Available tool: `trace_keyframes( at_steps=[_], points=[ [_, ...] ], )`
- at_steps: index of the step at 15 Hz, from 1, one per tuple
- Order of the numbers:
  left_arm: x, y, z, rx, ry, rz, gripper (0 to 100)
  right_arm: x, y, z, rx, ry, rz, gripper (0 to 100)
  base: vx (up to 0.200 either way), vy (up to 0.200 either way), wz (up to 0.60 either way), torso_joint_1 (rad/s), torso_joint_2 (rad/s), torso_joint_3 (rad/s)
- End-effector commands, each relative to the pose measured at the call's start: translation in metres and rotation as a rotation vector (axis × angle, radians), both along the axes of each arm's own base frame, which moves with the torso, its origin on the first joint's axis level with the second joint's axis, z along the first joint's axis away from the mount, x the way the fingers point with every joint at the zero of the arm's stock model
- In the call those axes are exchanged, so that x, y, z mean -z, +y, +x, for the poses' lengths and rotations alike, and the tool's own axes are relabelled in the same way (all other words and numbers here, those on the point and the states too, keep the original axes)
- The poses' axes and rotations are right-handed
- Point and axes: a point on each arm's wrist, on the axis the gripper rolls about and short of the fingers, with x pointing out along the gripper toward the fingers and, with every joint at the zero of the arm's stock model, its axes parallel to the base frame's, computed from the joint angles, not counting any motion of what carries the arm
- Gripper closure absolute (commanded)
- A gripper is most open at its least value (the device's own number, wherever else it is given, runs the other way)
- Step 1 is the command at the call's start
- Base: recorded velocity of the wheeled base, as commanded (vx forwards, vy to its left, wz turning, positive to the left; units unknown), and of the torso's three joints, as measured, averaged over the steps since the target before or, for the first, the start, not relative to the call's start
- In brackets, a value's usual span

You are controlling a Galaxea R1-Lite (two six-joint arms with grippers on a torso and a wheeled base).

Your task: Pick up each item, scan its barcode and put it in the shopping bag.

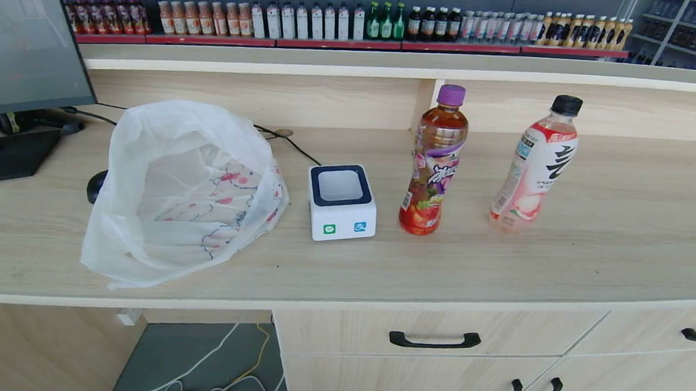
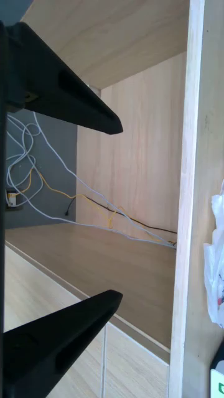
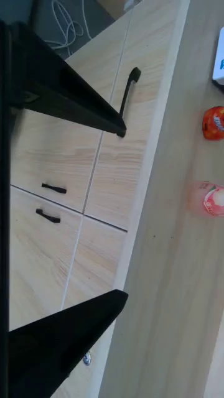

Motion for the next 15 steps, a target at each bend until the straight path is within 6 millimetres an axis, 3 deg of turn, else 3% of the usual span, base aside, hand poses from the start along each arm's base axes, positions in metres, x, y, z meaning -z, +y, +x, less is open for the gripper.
trace_keyframes(
  at_steps=[1, 6, 10, 12, 15],
  points=[
    [0.0, 0.0, 0.0, -0.001, -0.001, 0.0, 0, -0.015, 0.002, 0.018, -0.063, 0.057, 0.001, 0, 0.0, 0.0, 0.0, 0.0, 0.0, 0.0],
    [0.0, 0.0, 0.0, -0.001, -0.001, 0.0, 0, -0.053, 0.018, 0.062, -0.264, 0.112, -0.015, 0, 0.0, 0.0, 0.0, 0.0, 0.0, 0.0],
    [0.0, 0.0, 0.0, -0.001, -0.001, 0.0, 0, -0.075, 0.047, 0.106, -0.362, 0.013, -0.021, 0, 0.0, 0.0, 0.0, 0.0, 0.0, 0.0],
    [0.0, 0.0, 0.0, -0.001, -0.001, 0.0, 0, -0.078, 0.063, 0.11, -0.389, -0.005, 0.001, 0, 0.0, 0.0, 0.0, 0.0, 0.0, 0.0],
    [0.0, 0.0, 0.0, -0.001, -0.001, 0.0, 0, -0.073, 0.073, 0.106, -0.431, 0.013, 0.003, 0, 0.0, 0.0, 0.0, 0.0, 0.0, 0.0]
  ],
)
